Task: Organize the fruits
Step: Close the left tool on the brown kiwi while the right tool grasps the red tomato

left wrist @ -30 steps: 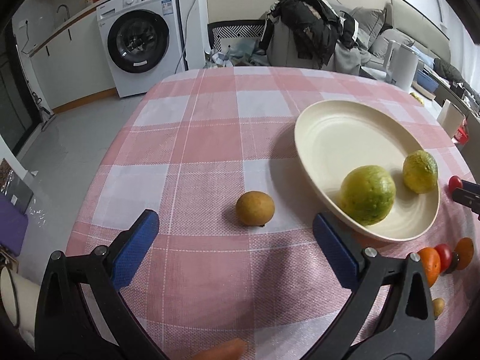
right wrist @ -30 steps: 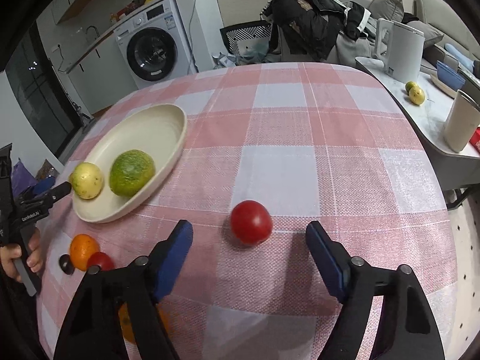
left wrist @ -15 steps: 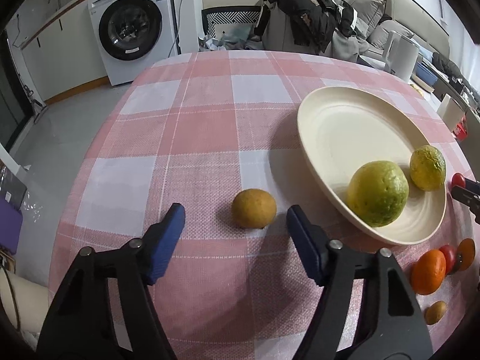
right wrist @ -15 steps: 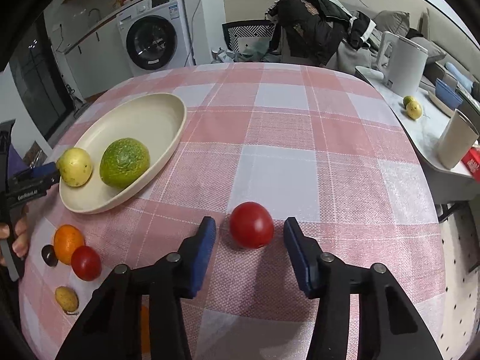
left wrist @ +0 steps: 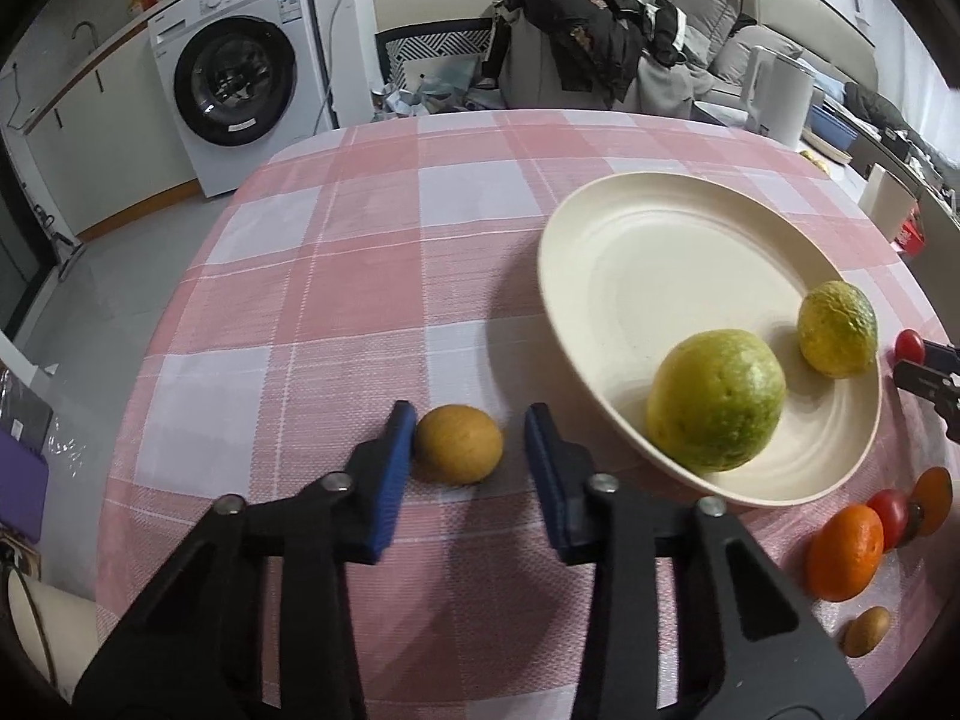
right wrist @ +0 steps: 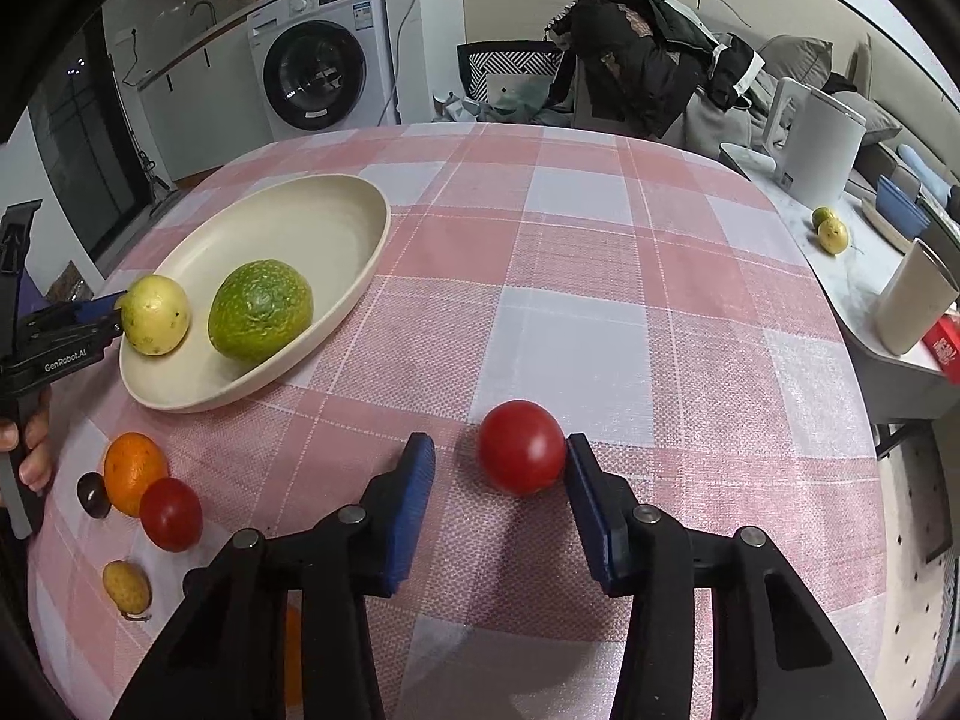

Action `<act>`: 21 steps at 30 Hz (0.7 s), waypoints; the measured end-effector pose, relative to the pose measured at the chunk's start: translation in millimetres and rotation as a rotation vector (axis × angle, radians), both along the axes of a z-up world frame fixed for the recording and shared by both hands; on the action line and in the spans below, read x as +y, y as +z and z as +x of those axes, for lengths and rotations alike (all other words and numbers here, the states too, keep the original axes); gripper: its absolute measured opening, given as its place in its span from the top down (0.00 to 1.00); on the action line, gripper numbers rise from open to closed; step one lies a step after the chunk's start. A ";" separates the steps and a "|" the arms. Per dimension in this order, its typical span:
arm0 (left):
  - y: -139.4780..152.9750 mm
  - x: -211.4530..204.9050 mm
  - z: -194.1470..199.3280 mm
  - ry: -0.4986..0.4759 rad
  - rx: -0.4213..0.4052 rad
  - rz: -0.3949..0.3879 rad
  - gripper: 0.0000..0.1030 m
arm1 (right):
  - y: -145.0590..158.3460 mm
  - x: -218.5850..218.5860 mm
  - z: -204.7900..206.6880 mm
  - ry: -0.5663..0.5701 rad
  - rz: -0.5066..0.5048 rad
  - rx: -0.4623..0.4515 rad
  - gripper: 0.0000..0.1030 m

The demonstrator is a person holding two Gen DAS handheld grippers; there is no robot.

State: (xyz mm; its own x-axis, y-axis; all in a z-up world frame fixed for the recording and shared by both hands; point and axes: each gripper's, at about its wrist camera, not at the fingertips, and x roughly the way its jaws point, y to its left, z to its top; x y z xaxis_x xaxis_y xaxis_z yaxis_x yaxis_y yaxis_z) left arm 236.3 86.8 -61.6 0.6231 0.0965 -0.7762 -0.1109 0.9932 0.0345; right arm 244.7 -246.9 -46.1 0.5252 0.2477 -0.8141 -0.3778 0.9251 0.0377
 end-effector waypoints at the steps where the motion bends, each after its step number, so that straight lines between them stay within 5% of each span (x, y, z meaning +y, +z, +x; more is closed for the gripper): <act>1: 0.1 -1.4 -0.3 -0.006 0.000 -0.001 0.75 | 0.3 -0.6 0.0 0.000 0.005 0.000 0.59; 11: 3.9 -6.9 -9.1 -0.011 -0.013 0.009 0.75 | 0.6 -4.2 0.1 0.008 0.055 0.008 0.72; 21: 25.1 -10.5 -34.2 -0.007 -0.079 -0.002 0.75 | 5.6 -6.5 -3.1 0.002 0.078 -0.012 0.73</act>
